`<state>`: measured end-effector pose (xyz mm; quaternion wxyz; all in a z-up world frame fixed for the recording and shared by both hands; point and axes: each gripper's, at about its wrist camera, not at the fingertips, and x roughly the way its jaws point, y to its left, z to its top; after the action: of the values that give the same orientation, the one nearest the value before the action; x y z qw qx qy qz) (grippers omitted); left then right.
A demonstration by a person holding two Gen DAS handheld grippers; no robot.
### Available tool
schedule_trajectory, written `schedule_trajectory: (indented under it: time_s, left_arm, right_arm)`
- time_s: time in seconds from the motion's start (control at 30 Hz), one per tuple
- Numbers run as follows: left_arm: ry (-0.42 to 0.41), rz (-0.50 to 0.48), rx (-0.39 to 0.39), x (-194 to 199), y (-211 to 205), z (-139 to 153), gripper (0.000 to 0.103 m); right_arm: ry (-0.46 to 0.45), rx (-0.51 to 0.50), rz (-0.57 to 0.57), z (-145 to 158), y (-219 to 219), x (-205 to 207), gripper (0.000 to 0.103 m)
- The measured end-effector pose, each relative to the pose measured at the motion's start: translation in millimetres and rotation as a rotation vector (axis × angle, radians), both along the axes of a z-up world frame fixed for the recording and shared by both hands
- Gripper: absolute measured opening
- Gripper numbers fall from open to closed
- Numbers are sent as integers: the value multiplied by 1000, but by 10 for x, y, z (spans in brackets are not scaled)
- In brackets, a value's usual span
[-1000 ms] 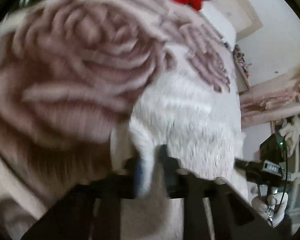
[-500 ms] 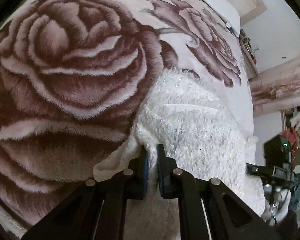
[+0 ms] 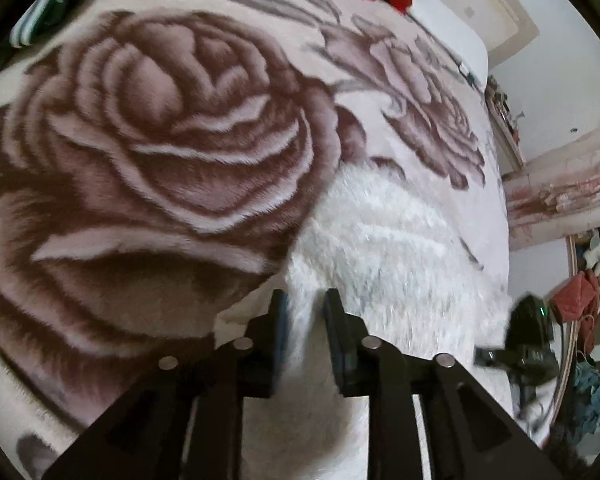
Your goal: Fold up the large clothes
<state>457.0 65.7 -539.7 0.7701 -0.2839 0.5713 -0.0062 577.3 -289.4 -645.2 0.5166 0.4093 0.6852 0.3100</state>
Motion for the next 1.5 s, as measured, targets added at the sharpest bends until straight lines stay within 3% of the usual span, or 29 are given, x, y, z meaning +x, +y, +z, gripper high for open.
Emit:
schedule_trajectory:
  time_s: [0.07,0.13,0.3,0.37,0.47,0.5,0.57,0.67,0.7,0.9,0.97,1.1,1.23,1.27,1.3,1.33,1.43,1.5]
  left_arm:
    - [-30,29,10,-101,62,133,41]
    - [-65,62,26,-264,136,315,83]
    - [-90,97,135,-817,236,716,87]
    - [-71,118,143,-1117,252,789,87]
    - [-31,124,128,-1405,156,726,87]
    - [-15,119,120,-1463,77,663,87]
    - [30,90,85,-1535,-141,481,87]
    - [55,23,123,-1521,-514,247,87]
    - [39,20,137,-1517,-583,206,87]
    - [17,60,127,-1456,-568,154,87]
    - [13,46,143,-1491,-592,184,87]
    - [4,28,175,-1514,-637,222,87]
    - [10,23,202,-1528,-658,311,87]
    - [9,26,204,-1540,-655,347,87]
    - [1,30,199,-1578,-650,403,87]
    - [-3,32,196,-1626,-651,461,87]
    - [-7,24,186,-1749,-717,556,87]
    - [5,12,174,-1778,-811,528,87]
  right_arm:
    - [40,65,-115,66,-88,-257,38]
    - [86,125,-241,89,-182,-545,36]
    - [282,320,-600,1,-380,-1520,35]
    - [386,400,-760,-4,-388,-2076,36]
    - [495,442,-894,-70,-348,-2750,35]
    - [497,385,-869,-113,-363,-2845,35]
    - [474,183,-727,-232,-453,-2887,44]
    - [462,59,-541,-293,-558,-2774,57]
    - [440,30,-486,-218,-617,-2707,58]
    - [65,-303,-229,769,-970,-2060,66]
    - [-53,-295,-157,1046,-1067,-1738,67]
    - [-178,-264,14,1113,-400,-1162,72]
    - [-113,-225,182,740,307,-677,72]
    - [-113,-227,205,723,414,-653,66]
    - [-129,-233,211,671,467,-641,14]
    - [-125,-228,196,717,483,-655,6]
    - [-167,-172,34,1228,192,-859,6]
    - [-214,-228,-5,1515,-17,-955,6]
